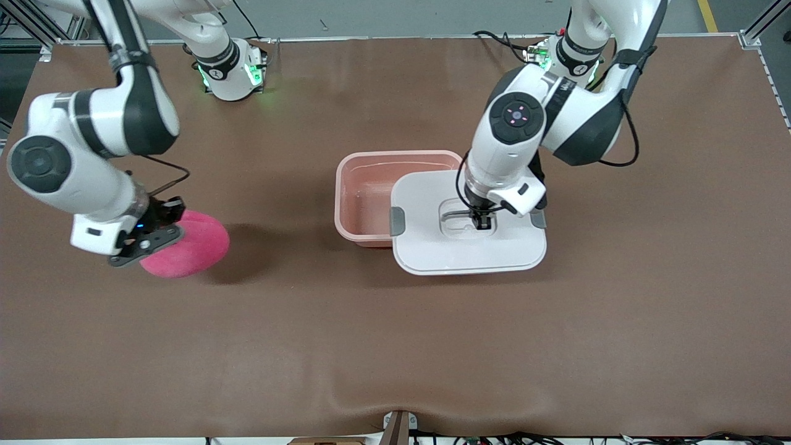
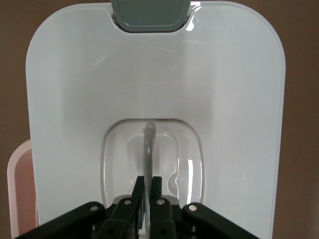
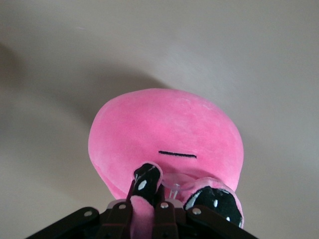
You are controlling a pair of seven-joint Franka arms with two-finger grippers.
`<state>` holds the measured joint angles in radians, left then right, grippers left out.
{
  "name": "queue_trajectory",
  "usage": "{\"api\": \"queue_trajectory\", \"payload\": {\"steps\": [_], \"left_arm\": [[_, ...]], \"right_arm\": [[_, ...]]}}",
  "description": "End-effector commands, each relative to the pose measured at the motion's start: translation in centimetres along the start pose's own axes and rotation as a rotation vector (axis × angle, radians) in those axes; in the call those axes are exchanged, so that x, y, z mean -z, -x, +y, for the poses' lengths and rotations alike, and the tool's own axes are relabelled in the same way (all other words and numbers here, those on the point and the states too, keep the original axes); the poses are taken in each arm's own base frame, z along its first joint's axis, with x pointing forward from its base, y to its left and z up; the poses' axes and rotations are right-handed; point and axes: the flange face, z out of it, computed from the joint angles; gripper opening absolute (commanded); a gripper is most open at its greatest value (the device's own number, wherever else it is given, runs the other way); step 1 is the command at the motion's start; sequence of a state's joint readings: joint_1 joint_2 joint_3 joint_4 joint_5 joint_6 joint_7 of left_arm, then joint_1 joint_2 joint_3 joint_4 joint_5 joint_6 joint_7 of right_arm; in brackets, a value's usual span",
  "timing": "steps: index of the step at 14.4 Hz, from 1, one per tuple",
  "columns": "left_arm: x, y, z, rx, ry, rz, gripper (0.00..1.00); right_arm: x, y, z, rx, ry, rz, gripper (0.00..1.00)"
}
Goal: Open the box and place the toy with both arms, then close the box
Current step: 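Lift the lid with the left gripper while the right gripper lifts the toy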
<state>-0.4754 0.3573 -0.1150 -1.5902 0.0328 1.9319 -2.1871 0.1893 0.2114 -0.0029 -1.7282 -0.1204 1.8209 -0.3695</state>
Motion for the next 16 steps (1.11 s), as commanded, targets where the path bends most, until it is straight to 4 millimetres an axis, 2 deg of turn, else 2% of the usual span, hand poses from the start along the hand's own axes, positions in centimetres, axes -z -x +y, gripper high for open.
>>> {"api": "queue_trajectory", "payload": {"steps": [1, 4, 6, 12, 15, 16], "left_arm": [[0.9, -3.6, 0.3, -0.071, 0.007, 0.020, 0.00], [1.0, -6.3, 1.8, -0.097, 0.006, 0.020, 0.00], [0.6, -8.5, 2.4, -0.123, -0.003, 0.024, 0.00], [0.1, -15.4, 4.8, -0.196, -0.021, 0.026, 0.00], [0.0, -17.9, 5.8, -0.201, -0.018, 0.022, 0.00], [0.0, -19.6, 6.4, -0.189, -0.015, 0.020, 0.00]], "right_arm": [[3.2, -1.7, -5.3, 0.097, 0.031, 0.001, 0.00], [5.0, -3.1, -11.4, 0.202, 0.049, -0.005, 0.00], [5.6, -3.5, -14.3, 0.299, 0.079, -0.007, 0.00], [6.4, -4.2, -18.9, 0.586, 0.167, -0.025, 0.00], [7.1, -4.3, -23.3, 0.701, 0.232, -0.031, 0.00], [7.3, -4.3, -25.0, 0.735, 0.261, -0.034, 0.00]]}}
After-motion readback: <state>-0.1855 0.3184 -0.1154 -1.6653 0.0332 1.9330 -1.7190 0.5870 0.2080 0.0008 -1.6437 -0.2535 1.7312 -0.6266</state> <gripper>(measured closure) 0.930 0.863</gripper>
